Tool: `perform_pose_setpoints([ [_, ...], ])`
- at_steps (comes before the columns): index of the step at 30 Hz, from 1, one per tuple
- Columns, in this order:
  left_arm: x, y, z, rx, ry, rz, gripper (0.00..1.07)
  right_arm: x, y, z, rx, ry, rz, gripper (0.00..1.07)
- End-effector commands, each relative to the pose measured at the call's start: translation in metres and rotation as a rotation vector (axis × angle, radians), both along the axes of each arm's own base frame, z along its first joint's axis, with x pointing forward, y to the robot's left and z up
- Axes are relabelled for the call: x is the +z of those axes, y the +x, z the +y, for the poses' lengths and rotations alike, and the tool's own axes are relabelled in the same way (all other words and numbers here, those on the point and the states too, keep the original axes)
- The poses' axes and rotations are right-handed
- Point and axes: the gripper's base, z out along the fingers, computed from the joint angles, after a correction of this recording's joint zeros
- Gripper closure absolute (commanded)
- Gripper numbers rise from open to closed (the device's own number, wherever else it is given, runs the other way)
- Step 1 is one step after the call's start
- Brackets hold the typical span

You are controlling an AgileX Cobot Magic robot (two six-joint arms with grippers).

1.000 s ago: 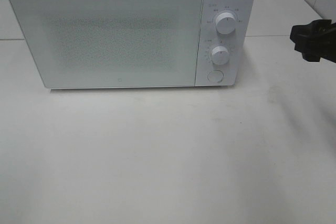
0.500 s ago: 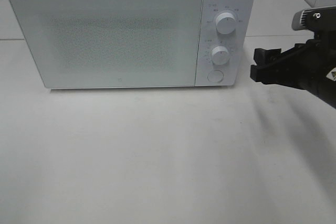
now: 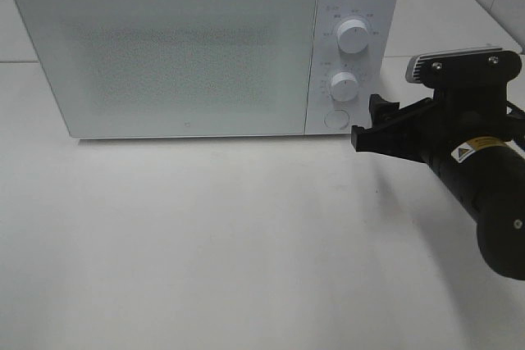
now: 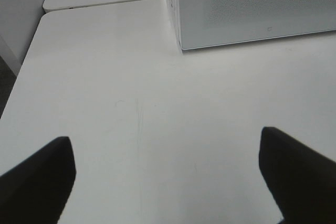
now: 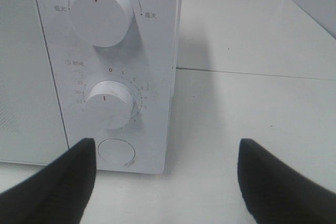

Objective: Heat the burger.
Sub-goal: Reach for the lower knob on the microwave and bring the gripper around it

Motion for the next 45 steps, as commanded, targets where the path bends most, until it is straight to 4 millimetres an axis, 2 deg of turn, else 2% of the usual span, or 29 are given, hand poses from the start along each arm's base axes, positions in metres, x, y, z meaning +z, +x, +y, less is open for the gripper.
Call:
perform_pose_setpoints([
  [1,0.0,-0.004,0.0,0.002,0.003,-0.025,0.2,0.001,-0.002,0.005,-0.016,-0.02,-0.071,0.35],
  [7,0.0,-0.004,0.0,0.001,0.003,-0.025,0.2,-0.003,0.004,0.012,-0.036,-0.018,-0.089,0.35],
  [16,0.0,-0.004,0.0,0.001,0.003,-0.025,0.2,-0.011,0.028,0.032,-0.038,-0.009,-0.113,0.35],
  [29,0.0,-0.004,0.0,0.001,0.003,-0.025,0.2,-0.002,0.05,0.043,-0.055,0.031,-0.166,0.35],
  [32,0.0,-0.004,0.0,0.001,0.003,-0.025,0.2,-0.01,0.062,0.044,-0.057,0.025,-0.152,0.35],
  [45,0.0,-0.004,0.0,0.002,0.003,-0.025,0.2,-0.024,0.081,0.058,-0.056,0.029,-0.151,0.35],
])
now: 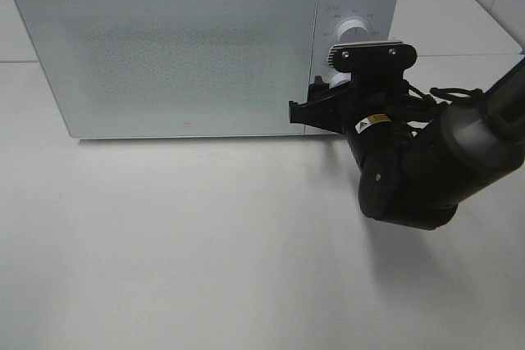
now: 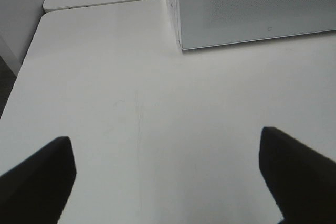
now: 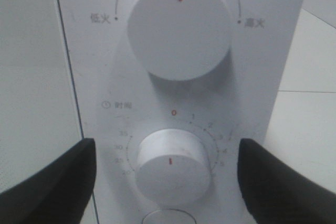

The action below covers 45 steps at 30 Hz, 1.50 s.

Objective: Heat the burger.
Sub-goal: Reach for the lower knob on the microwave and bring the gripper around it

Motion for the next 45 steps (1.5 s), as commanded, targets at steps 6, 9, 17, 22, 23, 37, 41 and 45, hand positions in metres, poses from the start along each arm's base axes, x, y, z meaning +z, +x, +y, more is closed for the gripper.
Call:
perform_pose_setpoints([
  [6,0.0,-0.0041,-0.0001,0.002,0.003,-0.025,0.2,0.003,0.0124,0.0001,-0.033,0.0,-0.089,0.35],
  [9,0.0,-0.0041,-0.0001,0.002,0.003,-0.025,0.2,0.0033,0.0141,-0.0043,-0.054,0.004,-0.092,0.35],
  [17,0.0,-0.0041,-0.0001,0.002,0.003,-0.025,0.2,0.0038,0.0143,-0.0045,-0.053,0.003,-0.097,0.36],
  [22,0.0,-0.0041,-0.0001,0.002,0.003,-0.025,0.2,0.0037,0.0143,-0.0044,-0.053,0.003,-0.096,0.52],
  [23,0.0,-0.0041,-0.0001,0.002,0.003,-0.025,0.2,0.0036,0.0143,-0.0044,-0.053,0.003,-0.095,0.56],
  [37,0.0,-0.0041,-0.0001,0.002,0.003,-0.025,0.2,0.0038,0.0143,-0.0038,-0.048,0.023,-0.098,1.02],
  [41,0.0,-0.0041,-0.0001,0.002,0.003,-0.025,0.2,0.0039,0.0144,-0.0038,-0.049,0.028,-0.099,1.02],
  [45,0.0,-0.0041,-0.0001,0.002,0.003,-0.025,0.2,0.0039,0.0144,-0.0038,-0.052,0.051,-0.1,1.03],
])
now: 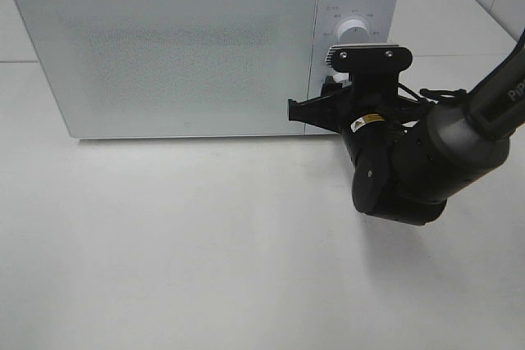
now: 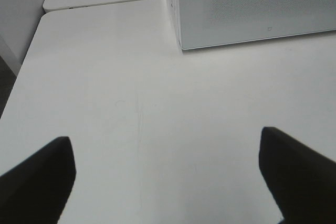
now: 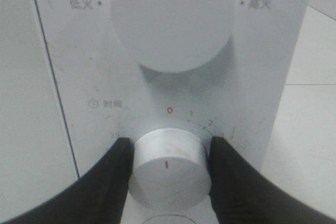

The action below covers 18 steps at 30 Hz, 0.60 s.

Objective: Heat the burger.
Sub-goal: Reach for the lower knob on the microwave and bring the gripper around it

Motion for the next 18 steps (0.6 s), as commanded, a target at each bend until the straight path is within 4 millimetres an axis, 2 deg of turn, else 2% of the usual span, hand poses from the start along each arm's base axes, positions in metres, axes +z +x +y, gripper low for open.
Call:
perform_pose_setpoints([
  [1,0.0,-0.004,0.0,0.002,0.003,-0.025,0.2,0.011,0.004,-0.002,-0.025,0.03,-0.104,1.03],
  [6,0.0,-0.004,0.0,0.002,0.003,-0.025,0.2,0.011,0.005,-0.001,-0.023,0.118,-0.108,1.03],
  [7,0.0,-0.004,0.0,0.002,0.003,-0.025,0.2,0.011,0.005,0.0,-0.026,0.202,-0.106,1.03],
  [8,0.0,-0.004,0.0,0.002,0.003,-0.025,0.2,0.011,0.005,0.0,-0.026,0.202,-0.106,1.03],
  [9,0.0,-0.004,0.0,0.002,0.003,-0.025,0.2,0.01,0.004,0.0,-0.032,0.3,-0.096,1.03],
  [16,0.0,-0.004,0.0,0.002,0.003,-0.025,0.2,0.007,0.004,0.008,0.014,0.493,-0.05,1.03],
  [18,0.0,-0.004,0.0,0.002,0.003,-0.025,0.2,0.006,0.004,0.008,-0.001,0.595,-0.03,1.03],
])
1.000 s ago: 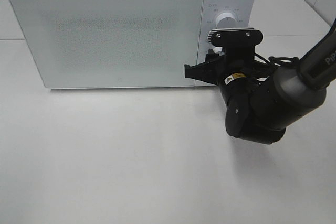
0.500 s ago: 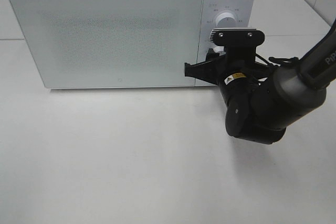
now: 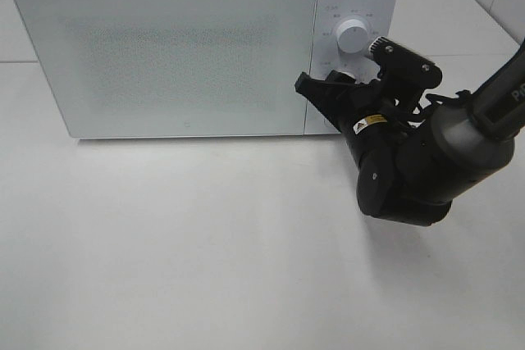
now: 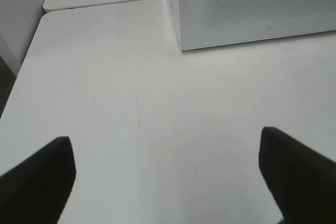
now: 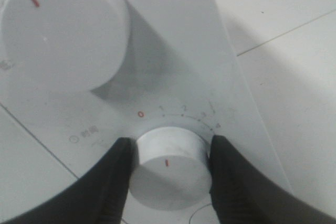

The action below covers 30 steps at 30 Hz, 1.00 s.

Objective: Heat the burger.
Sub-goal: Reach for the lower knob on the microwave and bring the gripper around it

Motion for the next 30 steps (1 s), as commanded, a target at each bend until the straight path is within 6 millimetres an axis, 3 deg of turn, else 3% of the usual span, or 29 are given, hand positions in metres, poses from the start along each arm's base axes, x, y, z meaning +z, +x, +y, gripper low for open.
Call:
perform_pose_setpoints([
  [1,0.0,-0.0041,-0.0001,0.002,0.003,-0.025,0.2,0.0061,0.0042,0.0084,0.052,0.116,-0.035,1.03],
  [5,0.0,-0.0041,-0.0001,0.002,0.003,-0.025,0.2,0.0065,0.0039,0.0123,0.063,0.325,-0.025,1.03],
  [15,0.0,-0.0041,-0.0001,0.002,0.003,-0.025,0.2,0.0069,0.0036,0.0148,0.037,0.652,0.0,1.03],
  [17,0.0,-0.0041,-0.0001,0.002,0.003,-0.025,0.2,0.0069,0.0036,0.0148,0.007,0.83,0.013,1.03],
  [20,0.0,-0.0041,-0.0001,0.002,0.003,-0.025,0.2,0.0069,0.0036,0.0148,-0.001,0.871,0.016,1.04],
  [22,0.0,-0.0041,-0.0001,0.002,0.003,-0.025,0.2,0.0064,0.0036,0.0148,-0.04,1.083,0.037,1.03],
  [30,0.0,-0.0041,-0.0001,0.002,0.003,-0.025,0.2,0.005,0.003,0.0173,-0.069,1.306,0.086,1.03],
])
